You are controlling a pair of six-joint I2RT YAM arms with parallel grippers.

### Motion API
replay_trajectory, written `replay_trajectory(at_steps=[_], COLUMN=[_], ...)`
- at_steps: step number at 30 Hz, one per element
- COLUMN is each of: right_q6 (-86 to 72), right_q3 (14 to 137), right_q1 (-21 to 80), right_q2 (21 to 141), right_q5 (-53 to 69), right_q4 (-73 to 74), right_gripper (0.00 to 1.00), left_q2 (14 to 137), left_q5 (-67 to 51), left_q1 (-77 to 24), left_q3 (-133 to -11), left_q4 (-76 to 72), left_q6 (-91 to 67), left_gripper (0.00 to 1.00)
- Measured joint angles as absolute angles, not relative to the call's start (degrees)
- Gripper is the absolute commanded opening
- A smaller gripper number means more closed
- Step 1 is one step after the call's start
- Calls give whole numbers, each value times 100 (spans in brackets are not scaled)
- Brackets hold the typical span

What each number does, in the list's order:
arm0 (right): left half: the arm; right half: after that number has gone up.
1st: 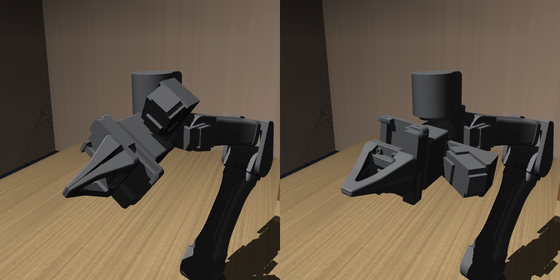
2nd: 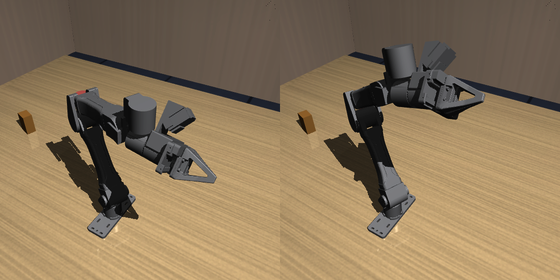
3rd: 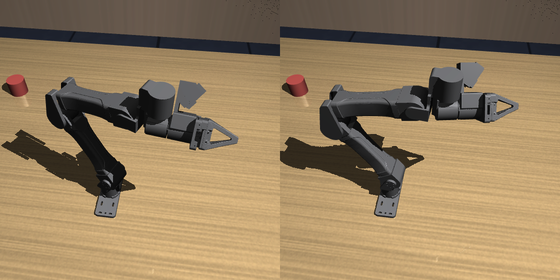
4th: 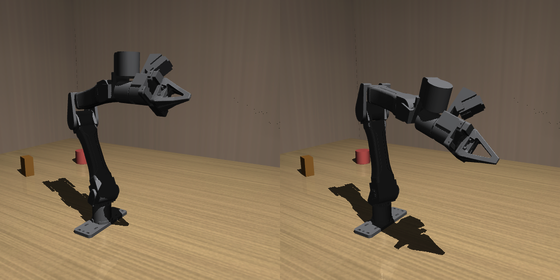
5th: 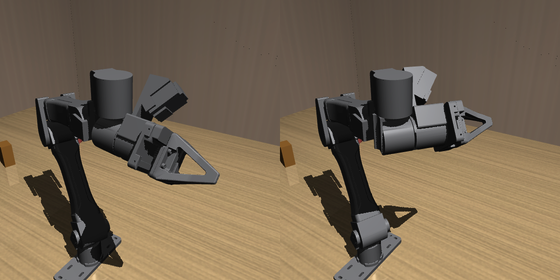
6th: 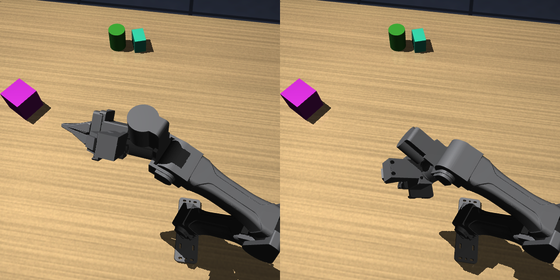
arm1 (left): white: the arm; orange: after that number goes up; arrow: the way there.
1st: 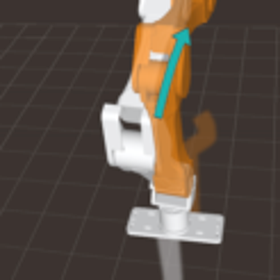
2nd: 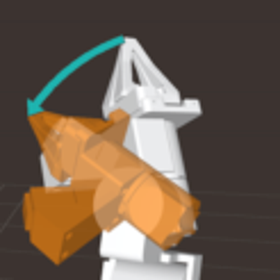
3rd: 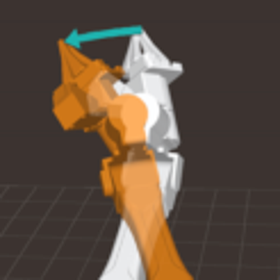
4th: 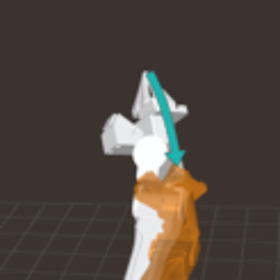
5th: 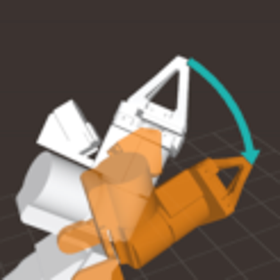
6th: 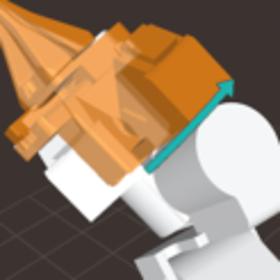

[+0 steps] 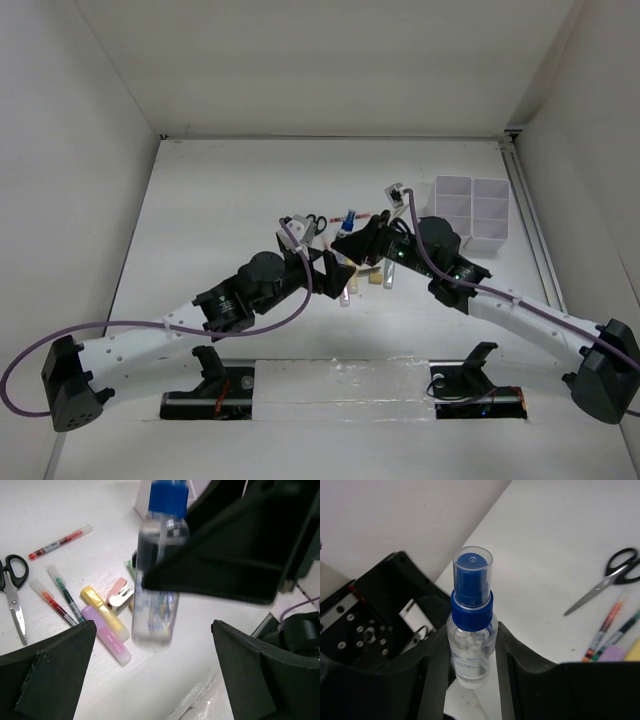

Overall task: Sort the stationery into containers
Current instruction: Place the stationery in the storage box.

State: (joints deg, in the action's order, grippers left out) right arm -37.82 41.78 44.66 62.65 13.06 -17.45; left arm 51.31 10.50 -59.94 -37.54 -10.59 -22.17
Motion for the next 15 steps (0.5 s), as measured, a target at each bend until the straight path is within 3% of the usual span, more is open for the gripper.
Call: replay_trajectory(at_steps=[15], right_q6=[-1162], right_q3=[5076], right_q1=[1024], right_q2=[6949], right_q5=[257], right_q4=[-1015], right_gripper=[0], left_q2=[5260], left_q5=[1970], left_q1=[-5994], left_q3=[-4125], left_q4=[528], left_q6=[-3103], left_gripper=[100])
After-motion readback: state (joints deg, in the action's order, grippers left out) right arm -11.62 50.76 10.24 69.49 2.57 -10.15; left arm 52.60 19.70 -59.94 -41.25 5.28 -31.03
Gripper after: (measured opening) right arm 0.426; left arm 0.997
